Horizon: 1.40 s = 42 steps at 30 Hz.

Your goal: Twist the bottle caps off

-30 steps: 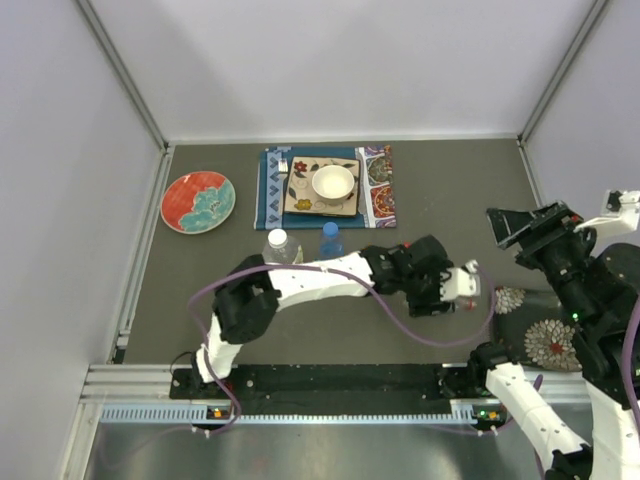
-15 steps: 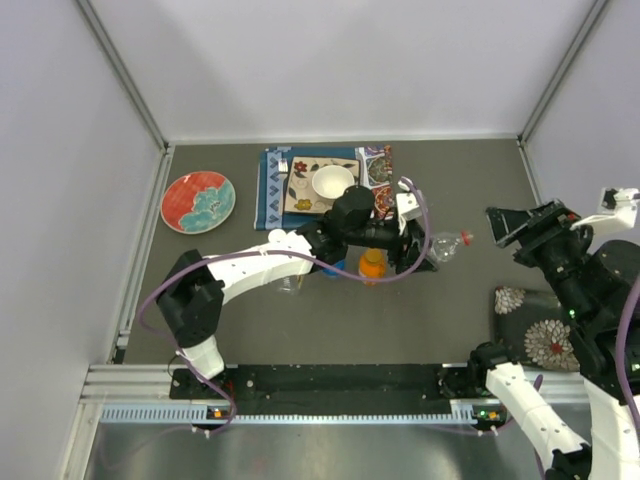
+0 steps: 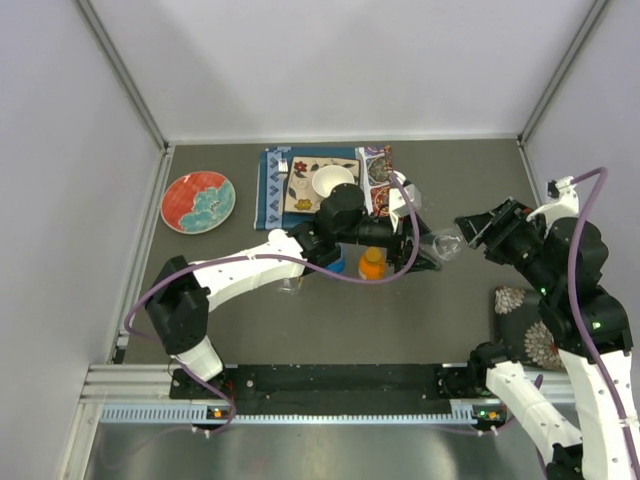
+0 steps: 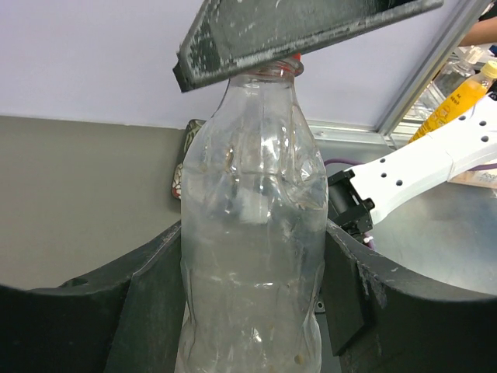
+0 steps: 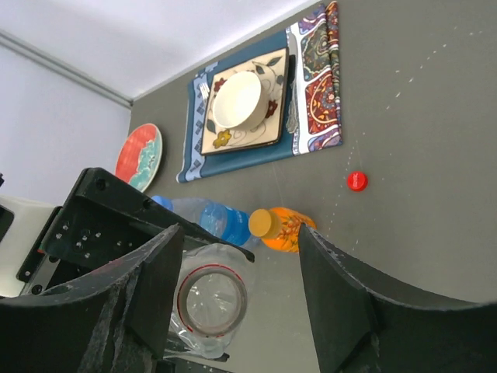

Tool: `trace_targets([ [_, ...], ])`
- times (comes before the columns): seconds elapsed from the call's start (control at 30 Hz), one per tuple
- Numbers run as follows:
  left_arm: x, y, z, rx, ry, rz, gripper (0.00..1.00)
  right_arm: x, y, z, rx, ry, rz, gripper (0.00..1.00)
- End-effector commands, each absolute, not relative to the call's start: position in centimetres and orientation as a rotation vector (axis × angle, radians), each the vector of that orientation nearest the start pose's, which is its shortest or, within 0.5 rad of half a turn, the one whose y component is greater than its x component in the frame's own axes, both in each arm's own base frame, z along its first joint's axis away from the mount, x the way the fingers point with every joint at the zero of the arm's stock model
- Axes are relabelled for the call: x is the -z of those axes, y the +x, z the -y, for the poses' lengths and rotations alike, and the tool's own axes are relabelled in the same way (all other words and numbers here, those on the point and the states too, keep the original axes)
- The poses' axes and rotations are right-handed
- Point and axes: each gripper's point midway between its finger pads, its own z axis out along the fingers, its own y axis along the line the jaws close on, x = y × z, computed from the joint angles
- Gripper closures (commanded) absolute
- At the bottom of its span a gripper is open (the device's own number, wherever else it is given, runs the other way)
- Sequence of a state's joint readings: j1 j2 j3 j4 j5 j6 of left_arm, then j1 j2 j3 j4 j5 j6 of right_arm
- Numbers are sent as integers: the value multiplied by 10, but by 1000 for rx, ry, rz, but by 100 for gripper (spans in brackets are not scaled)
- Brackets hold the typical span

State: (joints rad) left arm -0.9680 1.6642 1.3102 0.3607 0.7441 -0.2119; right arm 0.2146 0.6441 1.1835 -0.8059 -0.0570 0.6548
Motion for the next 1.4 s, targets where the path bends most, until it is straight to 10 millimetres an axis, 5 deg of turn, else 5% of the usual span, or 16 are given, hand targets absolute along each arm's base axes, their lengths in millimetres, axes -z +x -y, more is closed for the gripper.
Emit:
trace_targets([
  [0.0,-338,169,471,1475,1204,-1194,60,-360,208,-96,-733,301,-1825,40],
  [0.13,-336,170,472,1472,1205,-1195,60,-358,207,-100,-759,284,-1828,45],
  [0.33,-335,172,472,1465,1203,-1199,59,-354,208,-105,-780,267,-1839,72],
  [0.5,-334,178,471,1424,1198,-1242,22,-356,207,-104,-776,259,-1831,90],
  [0.67,-337,213,458,1193,1152,-1348,2,-369,210,-96,-723,266,-1794,100],
  [0.87,-308,260,389,730,1038,-1596,1,-372,239,-79,-577,326,-1810,100],
  [1.0,-324,269,328,528,843,-1645,1,-372,277,-63,-437,387,-1793,100],
  [1.07,-315,263,309,502,791,-1677,1,-370,303,-56,-363,418,-1783,100],
  [1.17,-333,244,270,511,673,-1645,1,-367,332,-46,-249,441,-1779,100],
  [1.37,-320,208,233,617,580,-1632,1,-329,403,-60,-155,376,-1887,100],
])
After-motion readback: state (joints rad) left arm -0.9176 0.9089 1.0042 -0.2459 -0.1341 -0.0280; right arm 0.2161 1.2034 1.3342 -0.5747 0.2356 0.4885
